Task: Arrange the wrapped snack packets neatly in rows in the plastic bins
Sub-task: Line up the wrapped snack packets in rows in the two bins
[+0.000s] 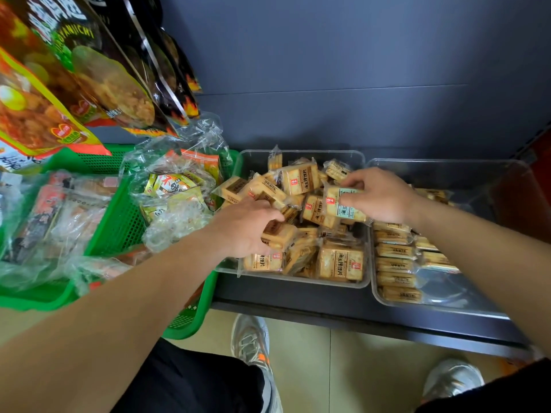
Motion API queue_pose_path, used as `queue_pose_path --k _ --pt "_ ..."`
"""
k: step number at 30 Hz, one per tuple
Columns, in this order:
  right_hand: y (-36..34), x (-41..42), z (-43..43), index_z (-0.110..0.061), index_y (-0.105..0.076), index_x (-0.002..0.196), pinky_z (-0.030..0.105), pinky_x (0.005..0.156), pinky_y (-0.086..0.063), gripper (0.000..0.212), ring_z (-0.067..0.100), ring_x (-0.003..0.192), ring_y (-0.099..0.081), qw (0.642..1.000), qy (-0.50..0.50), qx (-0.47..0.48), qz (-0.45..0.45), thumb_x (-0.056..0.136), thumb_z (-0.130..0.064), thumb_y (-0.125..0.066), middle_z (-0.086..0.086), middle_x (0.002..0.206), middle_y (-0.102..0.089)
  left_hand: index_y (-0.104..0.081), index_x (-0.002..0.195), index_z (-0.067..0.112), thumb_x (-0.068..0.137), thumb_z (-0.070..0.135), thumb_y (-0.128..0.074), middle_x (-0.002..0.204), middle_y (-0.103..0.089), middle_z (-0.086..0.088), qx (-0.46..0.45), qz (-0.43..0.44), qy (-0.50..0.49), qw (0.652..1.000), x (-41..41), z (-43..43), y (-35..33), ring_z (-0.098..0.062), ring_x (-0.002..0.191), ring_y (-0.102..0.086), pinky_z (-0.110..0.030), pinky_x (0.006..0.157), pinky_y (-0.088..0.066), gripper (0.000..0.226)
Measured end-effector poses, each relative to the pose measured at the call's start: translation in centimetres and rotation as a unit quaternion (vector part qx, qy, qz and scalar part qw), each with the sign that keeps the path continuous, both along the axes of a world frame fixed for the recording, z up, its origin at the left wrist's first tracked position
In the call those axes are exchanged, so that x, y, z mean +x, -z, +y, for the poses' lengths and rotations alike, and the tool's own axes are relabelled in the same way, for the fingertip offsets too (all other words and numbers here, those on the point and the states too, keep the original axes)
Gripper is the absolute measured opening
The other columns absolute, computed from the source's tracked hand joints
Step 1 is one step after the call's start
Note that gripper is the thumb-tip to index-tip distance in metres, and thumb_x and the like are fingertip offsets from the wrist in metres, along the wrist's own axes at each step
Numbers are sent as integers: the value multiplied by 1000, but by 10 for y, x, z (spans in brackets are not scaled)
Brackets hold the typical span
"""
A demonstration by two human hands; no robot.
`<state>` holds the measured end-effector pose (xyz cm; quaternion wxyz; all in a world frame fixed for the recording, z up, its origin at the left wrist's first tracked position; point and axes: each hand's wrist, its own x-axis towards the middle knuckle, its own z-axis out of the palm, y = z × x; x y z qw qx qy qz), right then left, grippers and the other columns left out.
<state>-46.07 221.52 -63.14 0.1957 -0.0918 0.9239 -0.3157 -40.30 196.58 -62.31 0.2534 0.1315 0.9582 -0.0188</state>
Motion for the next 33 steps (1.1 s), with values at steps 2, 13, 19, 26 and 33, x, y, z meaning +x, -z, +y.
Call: queue_pose_path --k 2,13,19,26,33 --pt "-2 0 3 -21 -66 126 29 75 -43 35 12 95 -60 1000 3 -3 6 93 -31 -66 -6 110 -64 -51 141 31 85 51 -74 132 -56 7 23 -1 -7 1000 -1 1 -3 -16 119 -52 -35 96 -47 64" --pt "-3 1 29 -20 -68 120 23 63 -43 29 8 89 -61 998 38 -39 9 92 -28 -68 -6 106 -66 -70 99 13 92 25 -74 84 -70 3 388 121 -256 877 -38 -6 -23 -3 63 -62 -20 58 -52 14" --pt "-3 3 18 -30 -64 119 25 71 -52 26 5 89 -65 999 -3 -51 -9 93 -28 -68 -12 107 -65 -58 114 24 95 21 -71 102 -64 14 410 206 -333 824 -58 -12 -13 -21 97 -69 -45 88 -58 24" --pt "-2 2 0 -26 -66 120 41 81 -60 28 12 88 -69 998 -16 -55 -20 92 -29 -68 -6 103 -70 -59 128 28 94 38 -70 110 -64 9 351 143 -320 868 -62 3 -4 -12 94 -63 -30 86 -53 37" --pt "1 0 -8 -26 -66 118 45 81 -60 29 15 85 -71 998 -25 -51 -23 90 -29 -69 -5 103 -70 -48 140 29 94 48 -66 104 -66 2 297 173 -333 878 -66 -4 0 -23 82 -68 -45 82 -60 54"
